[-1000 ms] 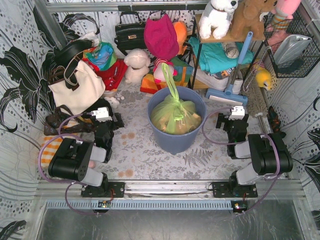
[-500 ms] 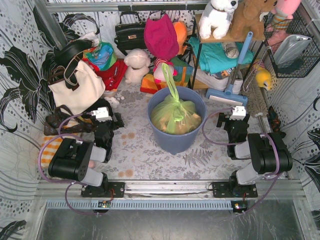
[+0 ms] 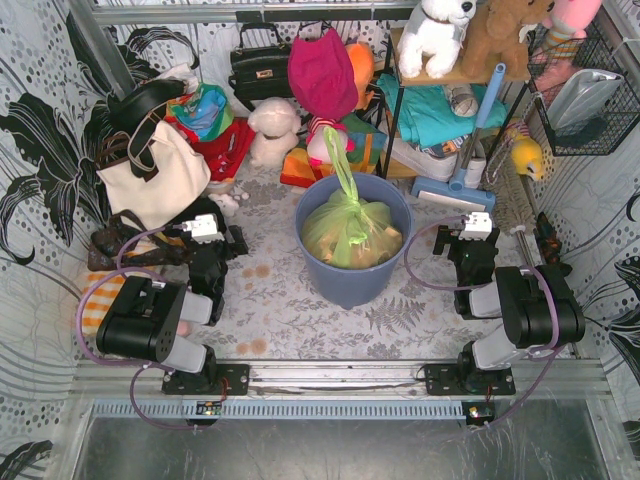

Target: Tie the trash bag

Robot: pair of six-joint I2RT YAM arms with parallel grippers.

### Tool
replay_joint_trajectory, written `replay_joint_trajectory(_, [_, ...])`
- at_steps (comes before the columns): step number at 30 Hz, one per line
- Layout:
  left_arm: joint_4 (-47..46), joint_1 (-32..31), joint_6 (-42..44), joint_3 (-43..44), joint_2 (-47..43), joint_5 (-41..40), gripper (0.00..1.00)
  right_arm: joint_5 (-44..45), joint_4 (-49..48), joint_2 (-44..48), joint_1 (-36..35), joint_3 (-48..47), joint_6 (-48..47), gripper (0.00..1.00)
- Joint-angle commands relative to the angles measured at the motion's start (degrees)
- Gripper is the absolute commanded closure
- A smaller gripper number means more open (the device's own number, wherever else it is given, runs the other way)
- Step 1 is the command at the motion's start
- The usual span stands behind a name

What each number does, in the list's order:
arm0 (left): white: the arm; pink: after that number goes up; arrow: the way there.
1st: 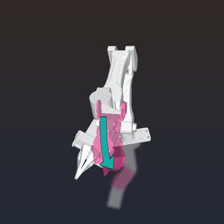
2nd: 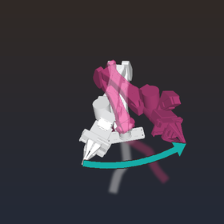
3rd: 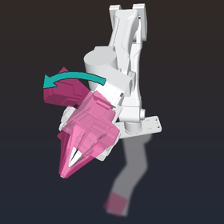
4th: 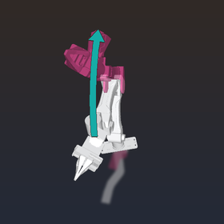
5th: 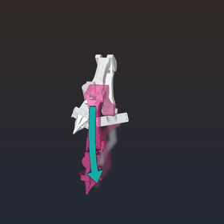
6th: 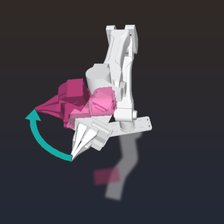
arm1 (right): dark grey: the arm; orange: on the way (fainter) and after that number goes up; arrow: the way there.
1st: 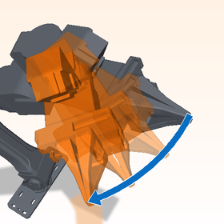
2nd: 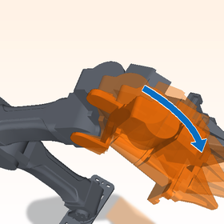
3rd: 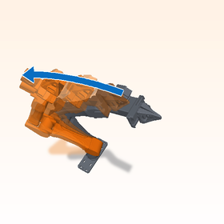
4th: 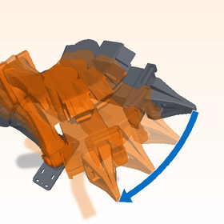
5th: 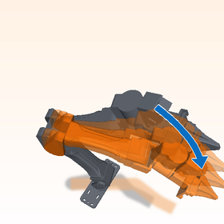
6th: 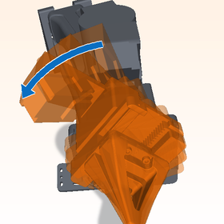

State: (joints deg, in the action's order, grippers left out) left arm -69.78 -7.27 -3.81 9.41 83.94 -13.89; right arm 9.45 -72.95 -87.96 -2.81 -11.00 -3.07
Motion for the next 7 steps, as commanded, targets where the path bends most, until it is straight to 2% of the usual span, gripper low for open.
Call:
replay_joint_trajectory(1, [-2.52,0.58,-0.05,1.22,0.12,0.42,0.02,0.5,-2.9,-0.28,0.43,0.39,-0.09,0.03])
replay_joint_trajectory(7, [0.08,2.5,-1.03,2.57,0.11,3.21,0.02,0.21,-2.73,-0.28,0.43,0.32,0.07,0.03])
